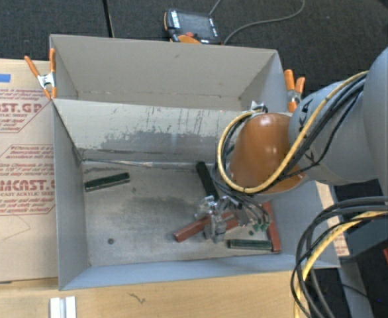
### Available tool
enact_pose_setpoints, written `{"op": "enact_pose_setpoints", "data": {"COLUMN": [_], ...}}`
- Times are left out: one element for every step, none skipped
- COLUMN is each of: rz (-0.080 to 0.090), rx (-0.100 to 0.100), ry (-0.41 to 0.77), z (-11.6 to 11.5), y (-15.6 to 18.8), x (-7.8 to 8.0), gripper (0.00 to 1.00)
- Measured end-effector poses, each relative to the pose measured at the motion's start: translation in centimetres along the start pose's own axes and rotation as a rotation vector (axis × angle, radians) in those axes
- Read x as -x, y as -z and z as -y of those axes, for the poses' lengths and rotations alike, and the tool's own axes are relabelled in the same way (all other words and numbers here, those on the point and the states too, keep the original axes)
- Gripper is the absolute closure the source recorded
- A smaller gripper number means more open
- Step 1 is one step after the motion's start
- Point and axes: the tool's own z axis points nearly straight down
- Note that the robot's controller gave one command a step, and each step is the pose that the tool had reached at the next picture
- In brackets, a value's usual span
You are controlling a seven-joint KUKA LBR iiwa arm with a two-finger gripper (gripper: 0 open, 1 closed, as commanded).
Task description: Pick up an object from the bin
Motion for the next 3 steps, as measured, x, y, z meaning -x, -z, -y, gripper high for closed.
{"op": "enact_pose_setpoints", "data": {"rz": [0.003,0.002,0.002], "rx": [-0.001,-0.001,-0.001], "ry": [0.000,0.000,0.000], "z": [0.0,-0.1,-0.1], "y": [4.8,8.3,10.7], "x": [0.1,0.3,0.3], "gripper": [1.00,1.00,1.00]}}
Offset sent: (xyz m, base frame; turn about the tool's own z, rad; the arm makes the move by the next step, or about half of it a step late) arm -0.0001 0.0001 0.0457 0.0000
